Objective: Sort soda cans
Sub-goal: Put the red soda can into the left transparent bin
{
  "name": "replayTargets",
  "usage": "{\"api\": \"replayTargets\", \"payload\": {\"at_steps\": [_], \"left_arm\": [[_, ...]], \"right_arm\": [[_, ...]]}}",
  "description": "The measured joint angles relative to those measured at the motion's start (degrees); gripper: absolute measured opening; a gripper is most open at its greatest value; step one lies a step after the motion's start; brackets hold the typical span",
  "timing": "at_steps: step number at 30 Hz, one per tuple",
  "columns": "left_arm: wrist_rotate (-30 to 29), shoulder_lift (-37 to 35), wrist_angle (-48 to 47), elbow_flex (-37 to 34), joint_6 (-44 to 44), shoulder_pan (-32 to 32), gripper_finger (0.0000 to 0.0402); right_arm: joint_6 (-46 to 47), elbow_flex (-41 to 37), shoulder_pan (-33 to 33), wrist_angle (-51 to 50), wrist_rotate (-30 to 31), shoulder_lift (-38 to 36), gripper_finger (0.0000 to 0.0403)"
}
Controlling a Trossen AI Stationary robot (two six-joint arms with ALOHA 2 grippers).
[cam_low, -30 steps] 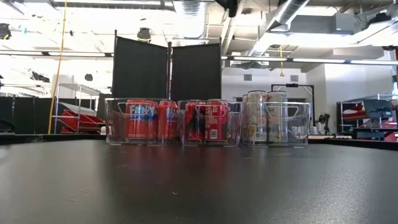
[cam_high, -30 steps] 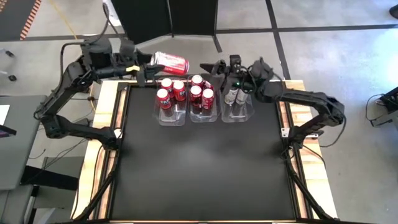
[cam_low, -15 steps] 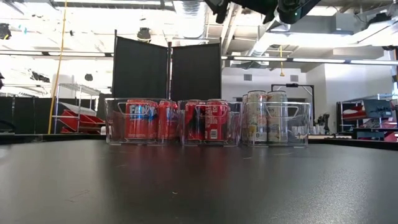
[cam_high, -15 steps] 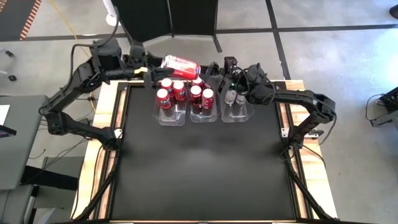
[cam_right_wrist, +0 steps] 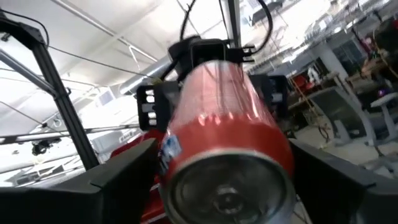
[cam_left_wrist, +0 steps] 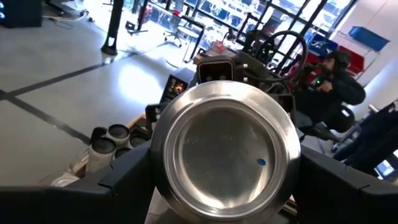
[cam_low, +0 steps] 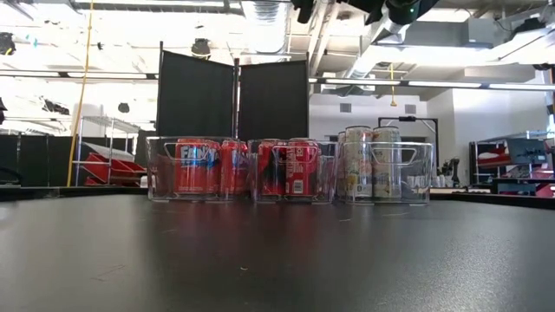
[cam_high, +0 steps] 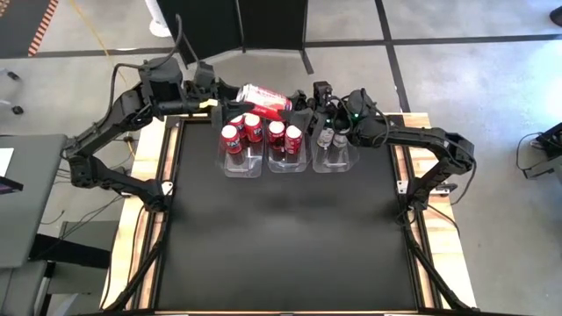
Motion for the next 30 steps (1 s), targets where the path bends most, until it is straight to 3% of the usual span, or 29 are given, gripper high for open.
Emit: {"api": "replayTargets", "payload": {"at_steps": [5, 10, 13, 15, 19, 23, 30], "left_arm": [[-0.68, 0.00, 0.26, 0.00, 0.21, 0.00, 0.0301], [-1.81, -0.01, -0.70, 0.00, 0.89, 0.04, 0.0301], [-2.13, -0.33, -6.99, 0.17, 3.05, 0.59, 0.0304], [-3.09, -0.88, -12.89, 0.28, 3.18, 1.85, 0.0332], [-8.34, -0.95, -23.73, 0.14, 5.76, 3.92, 0.0386], [-15.38, -1.36, -33.24, 0.03, 7.18, 4.16, 0.0375], [-19.09, -1.22, -37.58, 0.00, 8.17, 4.13, 0.0372]], "right_arm": [[0.58, -0.02, -0.02, -0.36, -0.53, 0.00, 0.0298], [0.95, 0.00, -0.02, -0.55, -0.93, 0.00, 0.0290], [-0.79, 1.46, -0.13, -5.98, -2.79, -0.11, 0.0288], [-2.95, 3.70, -0.13, -12.81, -3.08, -0.34, 0.0287], [-10.89, 11.86, -1.11, -36.22, 0.28, -0.50, 0.0287], [-22.15, 23.10, -2.53, -58.10, 4.76, 0.87, 0.0286], [-30.53, 38.67, -4.84, -79.45, 9.85, 11.55, 0.0286]]}}
